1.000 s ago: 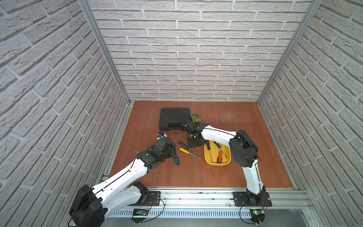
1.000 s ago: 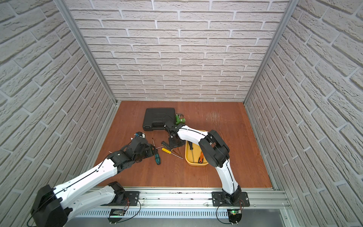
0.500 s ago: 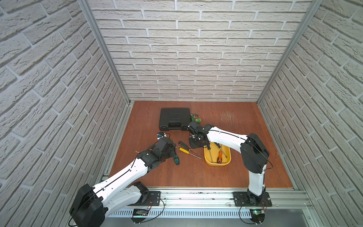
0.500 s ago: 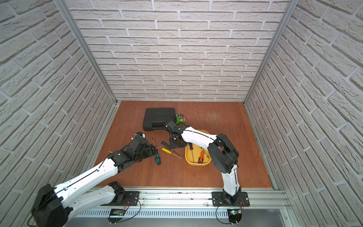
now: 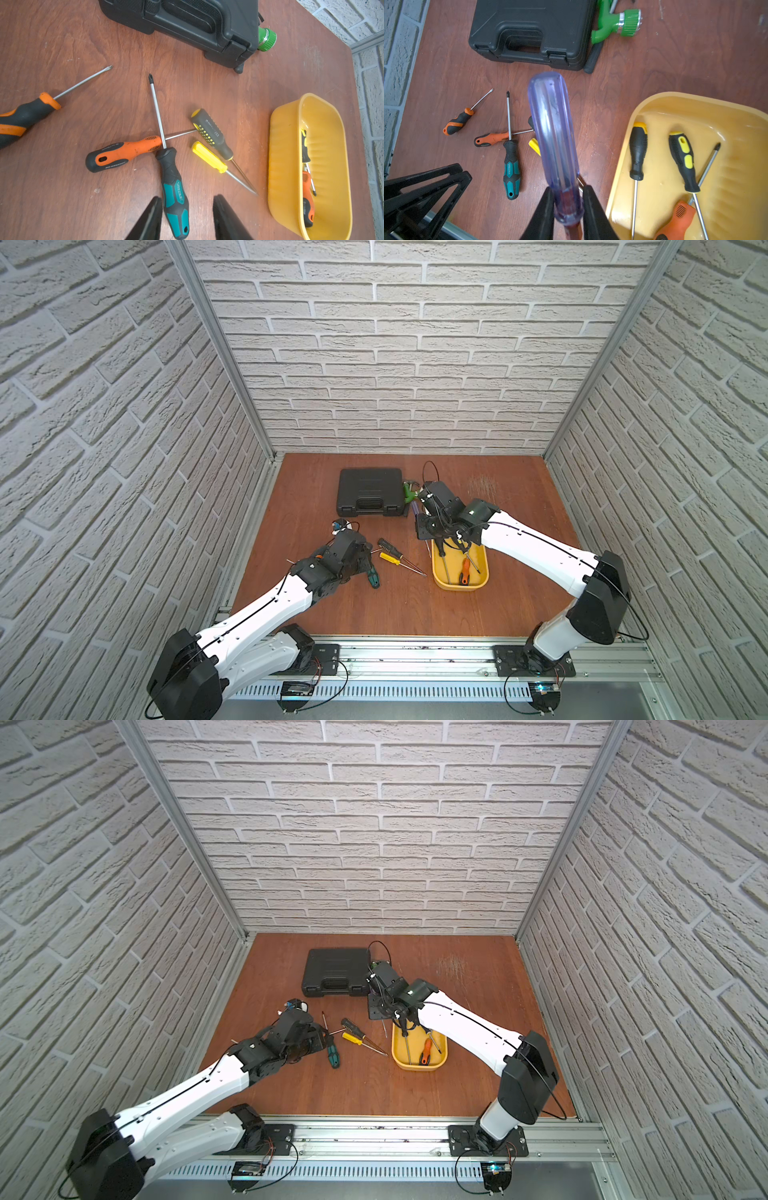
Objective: Put the screwdriver on the desktop into the storage box
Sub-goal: Pick up the screwdriver from the center of the board, then place the screwdriver in the storage box.
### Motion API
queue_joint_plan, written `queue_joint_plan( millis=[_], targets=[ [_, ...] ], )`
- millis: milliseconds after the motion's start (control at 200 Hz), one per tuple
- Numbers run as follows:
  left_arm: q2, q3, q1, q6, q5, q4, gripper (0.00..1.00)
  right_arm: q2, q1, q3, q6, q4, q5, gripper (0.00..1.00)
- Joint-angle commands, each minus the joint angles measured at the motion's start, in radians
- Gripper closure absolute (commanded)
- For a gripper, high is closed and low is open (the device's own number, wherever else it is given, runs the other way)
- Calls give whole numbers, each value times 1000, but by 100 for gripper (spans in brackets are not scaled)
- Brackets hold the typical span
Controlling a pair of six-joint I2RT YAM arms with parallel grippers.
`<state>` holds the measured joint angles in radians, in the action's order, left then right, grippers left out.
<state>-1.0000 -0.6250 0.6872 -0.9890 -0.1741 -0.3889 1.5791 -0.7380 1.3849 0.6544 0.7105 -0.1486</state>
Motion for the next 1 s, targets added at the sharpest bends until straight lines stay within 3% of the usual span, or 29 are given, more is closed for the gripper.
queue_joint_plan(
  millis=[0, 495, 995],
  targets=[
    [-1, 11, -9, 0, 5, 24, 56, -73, 16, -40, 40, 8, -93, 98],
    [-3, 21, -9, -7, 19, 31, 56, -198, 130, -215, 71, 27, -91, 98],
    [-22, 21, -9, -11, 31, 43, 56, -123, 171, -260, 63, 21, -44, 98]
  ],
)
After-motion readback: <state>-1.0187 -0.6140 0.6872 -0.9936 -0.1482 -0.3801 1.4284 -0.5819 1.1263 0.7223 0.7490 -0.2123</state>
